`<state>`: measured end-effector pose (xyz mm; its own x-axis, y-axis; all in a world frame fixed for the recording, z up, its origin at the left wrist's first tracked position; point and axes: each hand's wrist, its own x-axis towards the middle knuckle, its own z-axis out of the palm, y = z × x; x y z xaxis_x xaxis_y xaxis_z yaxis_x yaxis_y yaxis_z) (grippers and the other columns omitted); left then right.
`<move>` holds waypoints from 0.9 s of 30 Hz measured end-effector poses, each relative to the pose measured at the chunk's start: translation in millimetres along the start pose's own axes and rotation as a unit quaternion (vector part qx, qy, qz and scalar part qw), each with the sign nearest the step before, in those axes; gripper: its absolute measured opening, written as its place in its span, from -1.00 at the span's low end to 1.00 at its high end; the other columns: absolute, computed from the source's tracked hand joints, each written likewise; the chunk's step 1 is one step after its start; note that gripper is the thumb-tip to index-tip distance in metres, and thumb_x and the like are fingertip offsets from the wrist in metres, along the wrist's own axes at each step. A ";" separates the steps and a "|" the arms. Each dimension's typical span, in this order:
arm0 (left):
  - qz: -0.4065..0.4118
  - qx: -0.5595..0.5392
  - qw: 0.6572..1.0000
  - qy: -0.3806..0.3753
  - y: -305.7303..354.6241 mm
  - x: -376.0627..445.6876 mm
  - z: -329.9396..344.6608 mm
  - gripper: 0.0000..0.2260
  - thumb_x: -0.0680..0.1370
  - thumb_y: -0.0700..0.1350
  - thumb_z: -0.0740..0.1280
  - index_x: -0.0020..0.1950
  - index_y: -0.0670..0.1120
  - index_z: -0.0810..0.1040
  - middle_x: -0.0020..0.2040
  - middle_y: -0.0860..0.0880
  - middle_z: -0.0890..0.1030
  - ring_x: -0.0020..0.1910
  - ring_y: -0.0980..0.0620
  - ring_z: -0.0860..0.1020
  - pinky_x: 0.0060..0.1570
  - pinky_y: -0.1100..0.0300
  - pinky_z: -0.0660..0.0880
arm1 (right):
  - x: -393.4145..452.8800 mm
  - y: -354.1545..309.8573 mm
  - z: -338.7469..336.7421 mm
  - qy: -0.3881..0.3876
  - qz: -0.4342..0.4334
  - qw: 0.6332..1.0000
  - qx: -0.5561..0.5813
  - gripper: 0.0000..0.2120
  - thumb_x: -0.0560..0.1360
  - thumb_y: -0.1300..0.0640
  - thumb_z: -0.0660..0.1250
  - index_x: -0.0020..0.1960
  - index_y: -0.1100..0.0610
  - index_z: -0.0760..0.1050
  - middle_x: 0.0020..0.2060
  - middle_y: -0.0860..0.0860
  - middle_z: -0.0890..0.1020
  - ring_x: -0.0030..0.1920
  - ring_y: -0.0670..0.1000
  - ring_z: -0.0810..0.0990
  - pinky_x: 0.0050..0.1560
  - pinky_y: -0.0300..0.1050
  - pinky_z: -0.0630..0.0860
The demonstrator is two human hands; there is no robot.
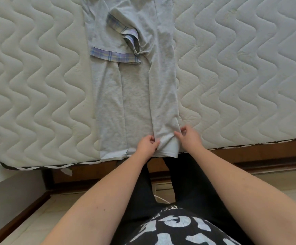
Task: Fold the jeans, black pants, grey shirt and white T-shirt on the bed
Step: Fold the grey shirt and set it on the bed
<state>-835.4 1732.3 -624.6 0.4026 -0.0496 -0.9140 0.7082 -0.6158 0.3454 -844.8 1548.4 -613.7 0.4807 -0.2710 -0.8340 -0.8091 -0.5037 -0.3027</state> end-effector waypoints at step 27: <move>0.011 0.189 0.982 -0.003 -22.1 -31.3 13.6 -0.69 0.49 -0.01 0.44 0.16 -0.09 0.49 0.10 -0.08 0.59 0.09 -0.12 0.56 -0.09 0.13 0.42 | -41.3 9.9 12.7 -0.077 0.039 0.985 -0.148 -0.79 0.55 0.16 0.30 0.16 0.19 0.51 0.03 0.13 0.62 -0.04 0.12 0.61 -0.18 -0.11 0.48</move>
<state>-871.5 1736.7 -606.5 0.4120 -0.0697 -0.9085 0.4328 -0.8624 0.2624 -876.9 1565.0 -588.1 0.3461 -0.2022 -0.9162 -0.6965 -0.7096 -0.1064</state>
